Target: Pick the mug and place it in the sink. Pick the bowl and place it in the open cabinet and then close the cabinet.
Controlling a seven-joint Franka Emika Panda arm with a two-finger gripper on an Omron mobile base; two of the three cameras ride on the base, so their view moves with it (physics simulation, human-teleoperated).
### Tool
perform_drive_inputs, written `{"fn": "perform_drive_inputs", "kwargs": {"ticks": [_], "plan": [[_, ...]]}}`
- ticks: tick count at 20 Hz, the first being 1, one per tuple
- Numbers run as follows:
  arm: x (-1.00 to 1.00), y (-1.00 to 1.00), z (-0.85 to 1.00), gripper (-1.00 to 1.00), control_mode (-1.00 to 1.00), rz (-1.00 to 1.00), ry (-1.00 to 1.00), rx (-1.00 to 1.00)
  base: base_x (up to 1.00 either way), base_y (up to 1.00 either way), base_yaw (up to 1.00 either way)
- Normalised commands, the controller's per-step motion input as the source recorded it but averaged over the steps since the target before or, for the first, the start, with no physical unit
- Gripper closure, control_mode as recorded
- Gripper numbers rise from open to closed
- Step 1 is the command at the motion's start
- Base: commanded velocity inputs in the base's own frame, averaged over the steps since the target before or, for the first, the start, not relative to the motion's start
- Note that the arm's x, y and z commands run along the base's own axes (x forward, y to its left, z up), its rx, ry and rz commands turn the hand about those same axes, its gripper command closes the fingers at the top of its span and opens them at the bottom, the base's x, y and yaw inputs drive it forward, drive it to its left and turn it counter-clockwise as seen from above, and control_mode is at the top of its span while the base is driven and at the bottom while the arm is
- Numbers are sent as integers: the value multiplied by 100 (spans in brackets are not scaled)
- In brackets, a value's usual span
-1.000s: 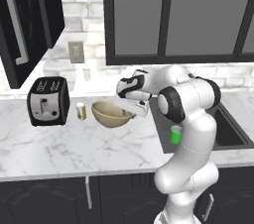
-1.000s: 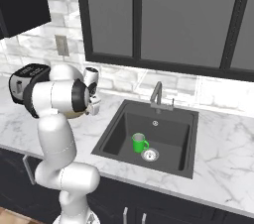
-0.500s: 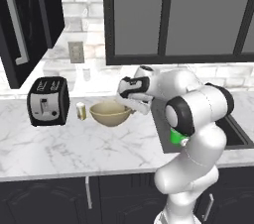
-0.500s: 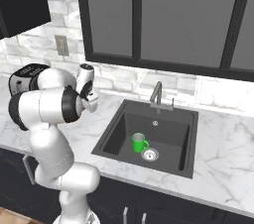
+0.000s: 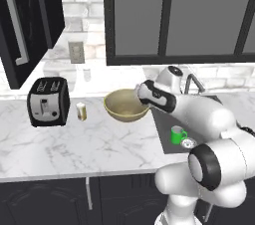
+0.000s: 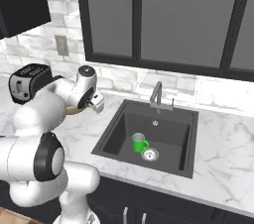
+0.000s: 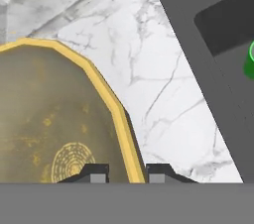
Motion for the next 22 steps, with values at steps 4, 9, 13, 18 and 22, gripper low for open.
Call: {"fn": "perform_drive_inputs", "kwargs": {"ticks": [4,9,13,18,22], "plan": [[-78,-58,81,100,-100,1,-29,-1,0,0,0],[-39,-9,95,100,-100,0,-14,0,0,0,0],[-21,-3,64,100,-100,-2,0,0,0,0,0],[-26,-1,56,100,-100,-11,0,0,0,0,0],[-3,1,28,100,-100,-17,2,3,0,0,0]]}}
